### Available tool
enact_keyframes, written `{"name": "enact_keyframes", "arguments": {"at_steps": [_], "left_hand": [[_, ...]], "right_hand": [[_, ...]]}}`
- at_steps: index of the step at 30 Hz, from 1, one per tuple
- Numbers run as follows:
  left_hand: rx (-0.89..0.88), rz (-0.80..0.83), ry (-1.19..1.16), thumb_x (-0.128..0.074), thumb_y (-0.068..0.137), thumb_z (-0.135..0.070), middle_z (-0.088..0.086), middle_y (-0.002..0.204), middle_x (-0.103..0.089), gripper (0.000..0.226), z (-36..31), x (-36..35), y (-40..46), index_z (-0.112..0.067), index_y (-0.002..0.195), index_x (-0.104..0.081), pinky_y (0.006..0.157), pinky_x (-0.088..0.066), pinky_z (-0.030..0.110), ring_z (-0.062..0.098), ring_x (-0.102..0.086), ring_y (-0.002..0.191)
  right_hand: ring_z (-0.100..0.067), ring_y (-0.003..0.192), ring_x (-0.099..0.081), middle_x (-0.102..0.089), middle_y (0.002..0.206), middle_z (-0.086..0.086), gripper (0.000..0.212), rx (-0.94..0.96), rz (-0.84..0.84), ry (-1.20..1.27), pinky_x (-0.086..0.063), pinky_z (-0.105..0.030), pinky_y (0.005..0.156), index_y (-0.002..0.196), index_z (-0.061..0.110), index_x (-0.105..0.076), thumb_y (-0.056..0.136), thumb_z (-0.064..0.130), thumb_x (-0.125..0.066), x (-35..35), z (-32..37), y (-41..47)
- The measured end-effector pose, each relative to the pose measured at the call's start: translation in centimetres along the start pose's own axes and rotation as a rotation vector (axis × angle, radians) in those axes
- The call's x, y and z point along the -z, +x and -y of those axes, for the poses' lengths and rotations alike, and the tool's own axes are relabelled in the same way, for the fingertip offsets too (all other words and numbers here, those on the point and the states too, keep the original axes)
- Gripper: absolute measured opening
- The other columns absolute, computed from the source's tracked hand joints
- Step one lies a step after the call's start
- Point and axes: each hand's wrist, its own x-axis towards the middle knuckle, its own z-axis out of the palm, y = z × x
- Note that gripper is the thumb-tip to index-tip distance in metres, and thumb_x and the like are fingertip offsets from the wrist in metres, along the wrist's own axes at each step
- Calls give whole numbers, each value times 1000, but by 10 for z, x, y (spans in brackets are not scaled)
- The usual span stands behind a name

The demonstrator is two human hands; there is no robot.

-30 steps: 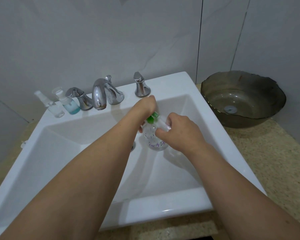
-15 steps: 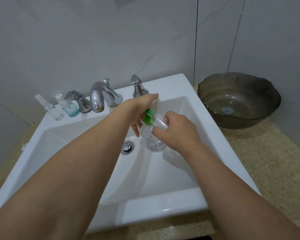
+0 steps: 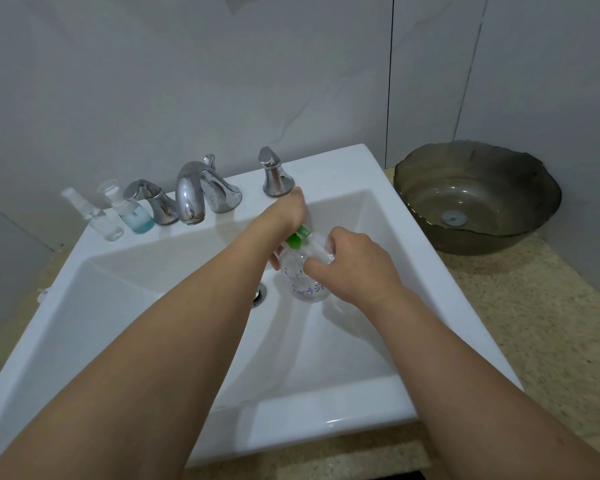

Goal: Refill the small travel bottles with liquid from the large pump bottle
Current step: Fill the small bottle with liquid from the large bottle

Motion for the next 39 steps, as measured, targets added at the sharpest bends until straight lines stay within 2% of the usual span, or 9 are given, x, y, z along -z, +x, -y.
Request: {"name": "enact_keyframes", "arguments": {"at_steps": [12, 15, 20, 24, 26, 31, 34, 39], "left_hand": [[-19, 9, 5, -25, 95, -41, 22, 101, -69, 57, -1, 0, 3, -1, 107, -64, 79, -58, 50, 45, -68, 92], [0, 35, 20, -26, 95, -48, 22, 102, -69, 62, -2, 4, 0, -1, 111, -63, 85, -57, 53, 44, -68, 92], [54, 176, 17, -26, 97, -68, 21, 105, -67, 79, -8, 15, -1, -2, 127, -56, 80, -54, 56, 45, -66, 92], [73, 233, 14, -28, 97, -71, 22, 113, -65, 80, -9, 19, -1, -4, 130, -56, 84, -52, 64, 45, -65, 95], [60, 211, 44, -29, 98, -67, 22, 113, -66, 76, -8, 17, -1, -4, 127, -58, 83, -54, 62, 46, -66, 96], [13, 96, 65, -31, 97, -45, 22, 100, -69, 56, -7, 10, -2, -1, 110, -62, 67, -60, 55, 44, -70, 86], [9, 36, 15, -28, 97, -42, 24, 102, -67, 51, -5, 4, -3, -2, 104, -59, 76, -59, 57, 47, -68, 88], [33, -42, -66, -23, 97, -36, 28, 105, -66, 53, -4, -2, -3, 2, 111, -57, 82, -58, 56, 49, -68, 89]], "right_hand": [[-24, 73, -54, -56, 80, 1, 34, 13, -14, -3, -39, -32, 61, 89, 16, -51, 78, 46, -61, 1, 1, 0], [-24, 73, -55, -56, 80, 2, 35, 24, -32, -6, -41, -32, 61, 89, 16, -51, 77, 47, -62, 2, 3, 0], [-23, 73, -55, -56, 78, 3, 34, 38, -90, 12, -39, -32, 61, 88, 17, -51, 76, 48, -61, 3, 2, 1], [-23, 72, -55, -55, 79, 3, 33, 46, -105, 10, -38, -32, 61, 87, 17, -50, 76, 47, -61, 3, 1, 1], [-24, 73, -55, -55, 79, 3, 33, 40, -101, 18, -38, -32, 62, 87, 17, -50, 76, 46, -61, 2, 2, 2], [-24, 74, -54, -56, 81, 3, 34, 37, -82, 16, -38, -33, 62, 86, 17, -48, 77, 47, -61, 2, 1, 2], [-25, 74, -54, -55, 81, 2, 35, 24, -47, -1, -37, -32, 61, 88, 16, -49, 78, 47, -61, 1, 1, 0], [-25, 74, -56, -56, 80, 1, 35, 12, -26, -18, -38, -32, 60, 89, 15, -51, 79, 47, -61, 0, 2, 0]]}}
